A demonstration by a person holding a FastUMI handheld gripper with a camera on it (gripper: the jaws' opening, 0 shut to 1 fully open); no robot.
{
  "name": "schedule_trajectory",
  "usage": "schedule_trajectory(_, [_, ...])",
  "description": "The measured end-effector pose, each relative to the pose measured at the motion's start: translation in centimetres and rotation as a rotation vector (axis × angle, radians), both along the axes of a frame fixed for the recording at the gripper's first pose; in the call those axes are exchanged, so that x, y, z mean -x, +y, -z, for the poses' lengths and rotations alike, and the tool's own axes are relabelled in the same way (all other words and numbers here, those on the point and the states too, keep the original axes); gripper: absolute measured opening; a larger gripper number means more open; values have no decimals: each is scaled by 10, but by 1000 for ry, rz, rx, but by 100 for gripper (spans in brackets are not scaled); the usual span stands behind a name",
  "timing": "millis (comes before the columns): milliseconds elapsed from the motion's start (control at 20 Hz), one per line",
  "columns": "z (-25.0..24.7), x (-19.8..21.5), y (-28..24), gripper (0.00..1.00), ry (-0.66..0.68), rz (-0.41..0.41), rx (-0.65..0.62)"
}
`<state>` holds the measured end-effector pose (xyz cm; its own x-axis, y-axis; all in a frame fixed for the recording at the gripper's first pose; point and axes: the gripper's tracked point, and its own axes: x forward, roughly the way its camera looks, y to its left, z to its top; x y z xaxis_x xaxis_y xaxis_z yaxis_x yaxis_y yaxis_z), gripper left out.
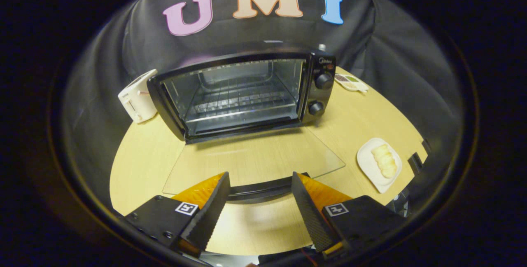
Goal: Open the toaster oven, put the food inside, and close the toaster oven door.
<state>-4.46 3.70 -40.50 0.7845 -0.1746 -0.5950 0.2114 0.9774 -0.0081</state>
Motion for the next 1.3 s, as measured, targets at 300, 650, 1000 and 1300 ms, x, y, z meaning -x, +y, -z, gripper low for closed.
schedule_trajectory(300, [32,1,-6,95,107,-21,-13])
schedule_trajectory(650, [35,-2,-18,95,127,16,-28])
schedule_trajectory(1000, [29,-4,-23,95,107,58,-74])
schedule_trajectory(1300, [-3,-9,-41,97,30,138,-191])
